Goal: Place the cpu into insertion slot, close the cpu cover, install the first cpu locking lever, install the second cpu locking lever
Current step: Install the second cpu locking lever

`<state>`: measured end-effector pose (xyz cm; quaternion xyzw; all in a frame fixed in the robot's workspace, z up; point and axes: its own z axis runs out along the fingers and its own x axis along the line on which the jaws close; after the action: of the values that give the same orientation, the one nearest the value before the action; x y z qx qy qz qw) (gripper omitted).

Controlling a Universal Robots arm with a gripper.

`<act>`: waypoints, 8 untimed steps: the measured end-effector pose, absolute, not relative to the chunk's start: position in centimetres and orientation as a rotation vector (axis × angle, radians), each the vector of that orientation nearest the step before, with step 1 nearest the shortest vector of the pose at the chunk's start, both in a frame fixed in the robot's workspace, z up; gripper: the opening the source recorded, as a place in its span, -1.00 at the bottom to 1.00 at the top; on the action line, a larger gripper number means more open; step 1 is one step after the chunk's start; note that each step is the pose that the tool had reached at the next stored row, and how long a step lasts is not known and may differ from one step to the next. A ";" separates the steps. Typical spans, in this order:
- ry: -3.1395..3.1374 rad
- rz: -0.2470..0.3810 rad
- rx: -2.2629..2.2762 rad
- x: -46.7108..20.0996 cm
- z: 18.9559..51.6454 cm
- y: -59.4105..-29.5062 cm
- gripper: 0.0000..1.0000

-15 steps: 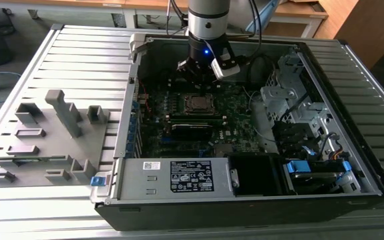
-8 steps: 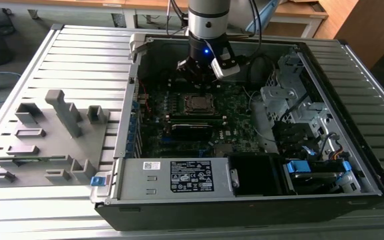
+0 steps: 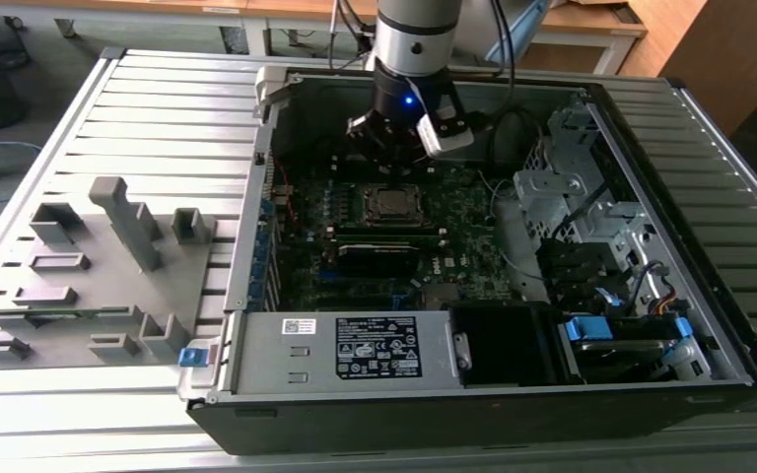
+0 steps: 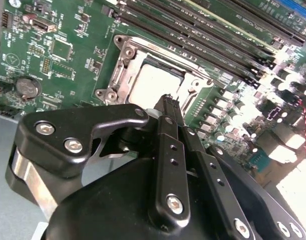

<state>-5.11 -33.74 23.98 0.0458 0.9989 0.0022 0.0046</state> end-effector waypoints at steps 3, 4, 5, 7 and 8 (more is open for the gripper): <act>3.130 0.007 0.124 -4.8 24.0 -33.7 -0.79; 3.130 0.007 0.118 -4.8 24.0 -33.7 -0.79; 3.130 0.007 0.115 -4.7 24.0 -33.7 -0.79; 3.130 0.007 0.113 -4.7 24.0 -33.8 -0.79; 3.130 0.007 0.113 -4.7 24.0 -33.8 -0.79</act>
<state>-4.71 -33.78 23.95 0.0362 0.9993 0.0023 0.0046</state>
